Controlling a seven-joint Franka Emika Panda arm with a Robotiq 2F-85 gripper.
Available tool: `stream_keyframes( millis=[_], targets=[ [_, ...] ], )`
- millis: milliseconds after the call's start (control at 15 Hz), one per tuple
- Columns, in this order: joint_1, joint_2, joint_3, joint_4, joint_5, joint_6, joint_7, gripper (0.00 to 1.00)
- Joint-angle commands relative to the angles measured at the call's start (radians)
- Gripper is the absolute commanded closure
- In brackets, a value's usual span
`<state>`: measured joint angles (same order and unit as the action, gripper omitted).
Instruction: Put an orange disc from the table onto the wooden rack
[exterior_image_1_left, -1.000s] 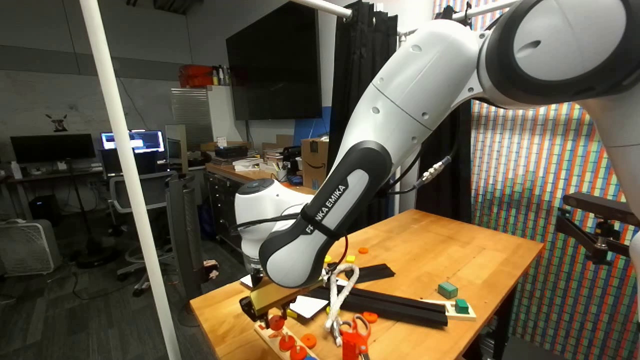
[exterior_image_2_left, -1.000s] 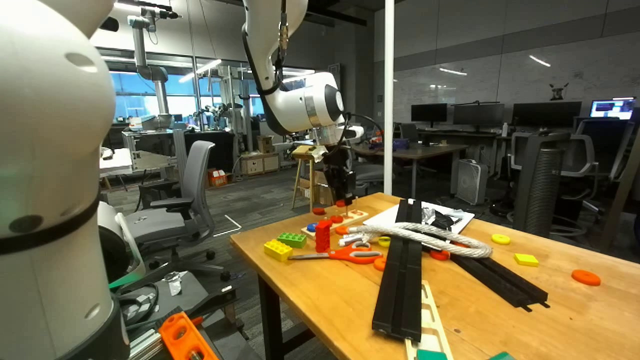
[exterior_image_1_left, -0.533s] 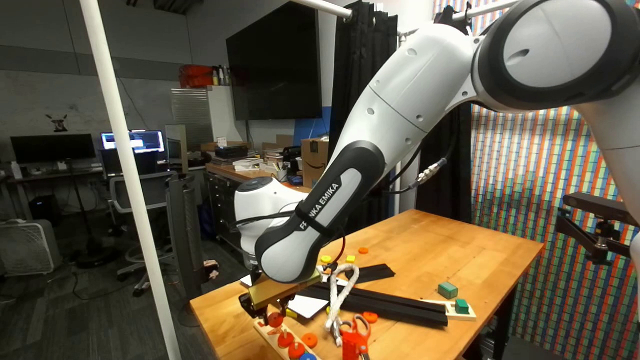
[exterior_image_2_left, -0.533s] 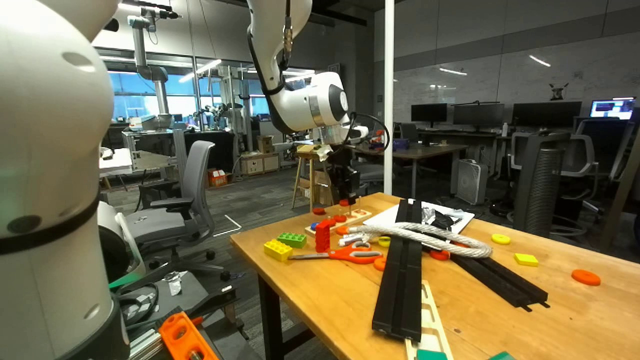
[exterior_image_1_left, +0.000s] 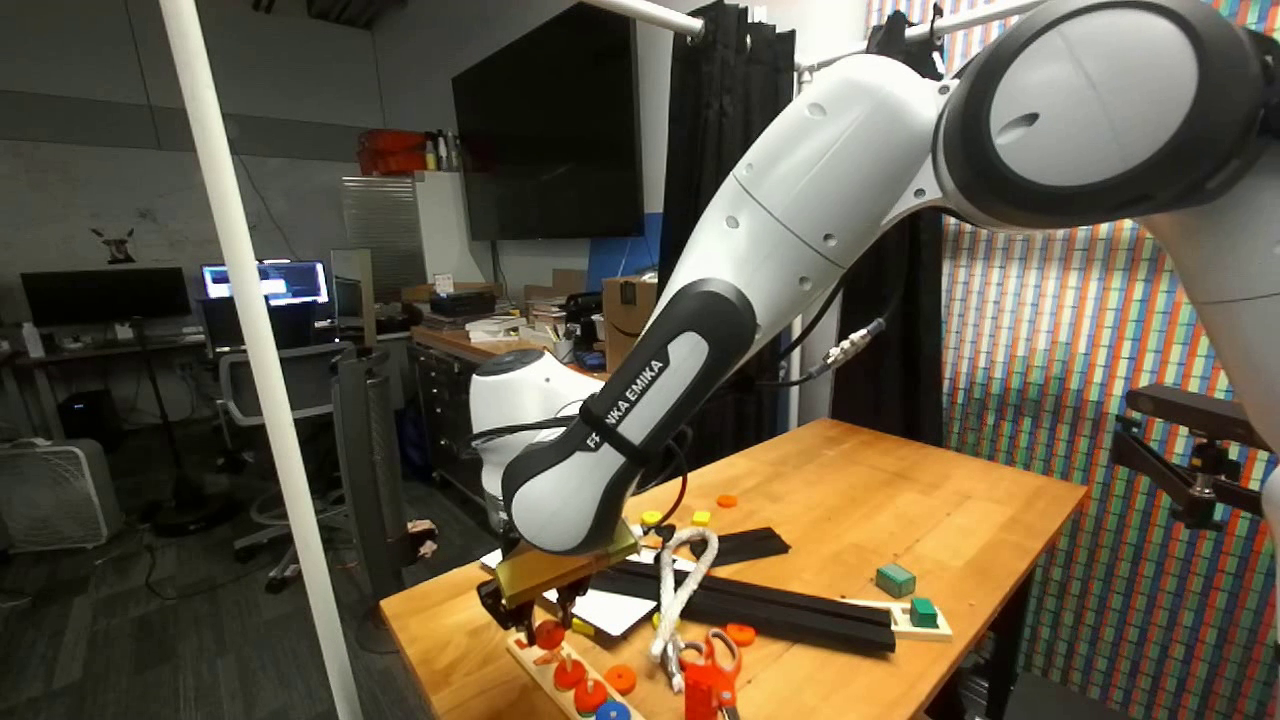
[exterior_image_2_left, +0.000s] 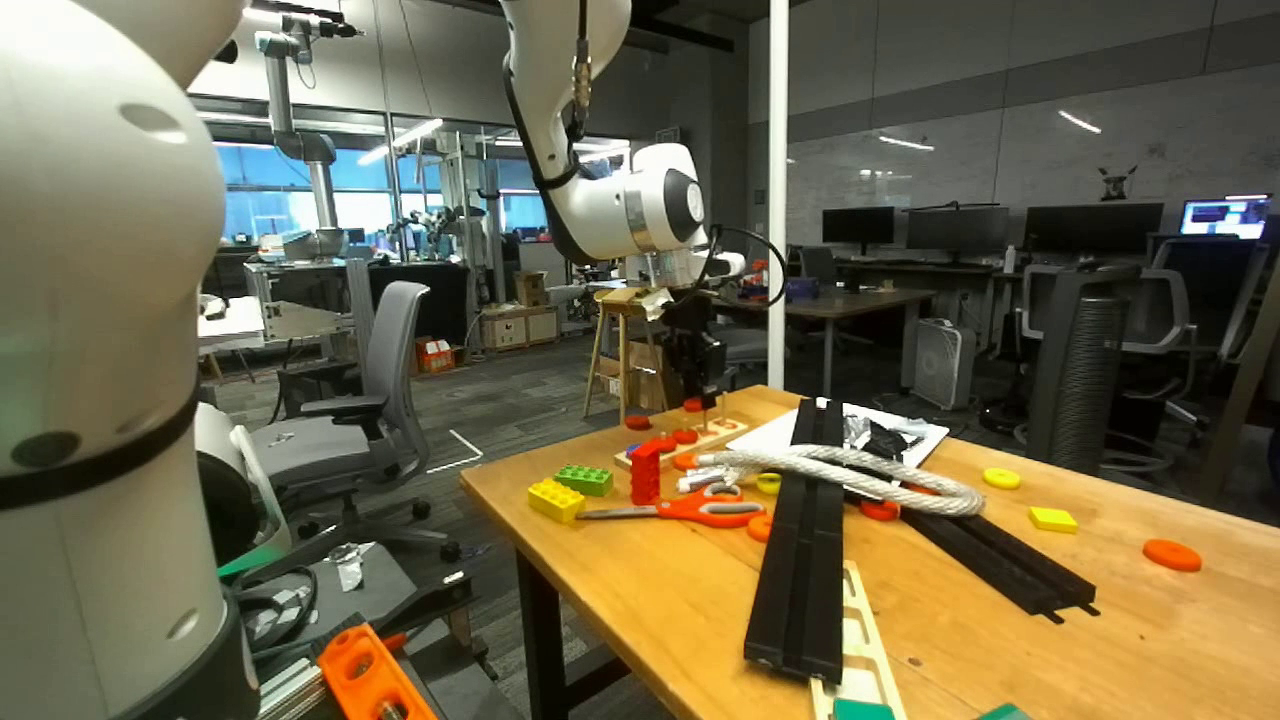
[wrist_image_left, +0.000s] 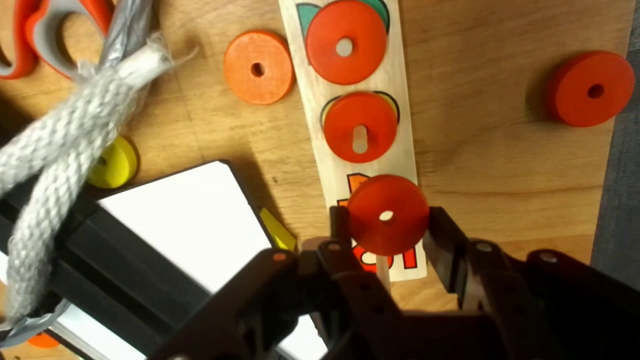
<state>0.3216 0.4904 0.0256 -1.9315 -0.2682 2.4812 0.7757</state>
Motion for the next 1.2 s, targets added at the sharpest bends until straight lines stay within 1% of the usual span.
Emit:
stream_keyframes(
  millis=[0, 200, 467, 1133],
  targets=[
    [-0.039, 0.03, 0.024, 0.059, 0.097, -0.041, -0.107, 0.77],
    [-0.056, 0.035, 0.026, 0.079, 0.165, -0.069, -0.17, 0.77],
    [-0.064, 0.049, 0.019, 0.105, 0.22, -0.101, -0.217, 0.77],
    [-0.057, 0.085, 0.015, 0.163, 0.246, -0.148, -0.233, 0.77]
  ],
)
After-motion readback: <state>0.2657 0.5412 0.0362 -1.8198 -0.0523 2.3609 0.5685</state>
